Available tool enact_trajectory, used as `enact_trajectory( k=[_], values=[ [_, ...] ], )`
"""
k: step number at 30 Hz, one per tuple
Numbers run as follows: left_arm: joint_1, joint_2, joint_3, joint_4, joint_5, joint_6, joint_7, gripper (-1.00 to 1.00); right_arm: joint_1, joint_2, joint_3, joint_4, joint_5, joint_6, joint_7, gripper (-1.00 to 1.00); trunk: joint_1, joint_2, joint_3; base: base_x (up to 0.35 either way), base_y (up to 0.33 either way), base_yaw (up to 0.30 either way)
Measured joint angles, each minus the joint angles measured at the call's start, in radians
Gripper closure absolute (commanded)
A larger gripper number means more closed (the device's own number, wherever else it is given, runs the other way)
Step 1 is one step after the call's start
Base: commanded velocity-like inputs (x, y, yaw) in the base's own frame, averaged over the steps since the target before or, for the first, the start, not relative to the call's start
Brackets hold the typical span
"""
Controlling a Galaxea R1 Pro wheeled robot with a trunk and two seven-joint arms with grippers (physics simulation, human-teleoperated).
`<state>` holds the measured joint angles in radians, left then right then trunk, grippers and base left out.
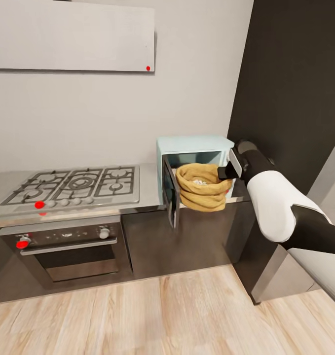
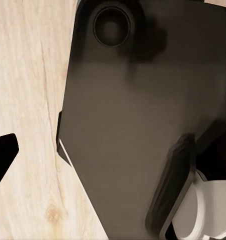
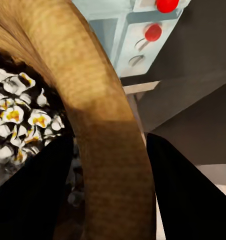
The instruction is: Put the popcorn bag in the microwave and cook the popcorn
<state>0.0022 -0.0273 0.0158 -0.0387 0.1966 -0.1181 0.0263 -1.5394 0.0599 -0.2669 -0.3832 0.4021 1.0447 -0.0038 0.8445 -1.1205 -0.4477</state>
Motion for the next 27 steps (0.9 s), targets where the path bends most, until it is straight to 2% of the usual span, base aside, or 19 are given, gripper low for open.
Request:
enact_trajectory(
  k=[27],
  values=[
    [0.0, 0.0, -0.001, 0.0, 0.002, 0.003, -0.004, -1.0, 0.0, -0.008, 0.0, 0.004, 0.0, 0.0, -0.002, 1.0, 0.0, 0.0, 0.0, 0.18, 0.0, 0.0]
  ],
)
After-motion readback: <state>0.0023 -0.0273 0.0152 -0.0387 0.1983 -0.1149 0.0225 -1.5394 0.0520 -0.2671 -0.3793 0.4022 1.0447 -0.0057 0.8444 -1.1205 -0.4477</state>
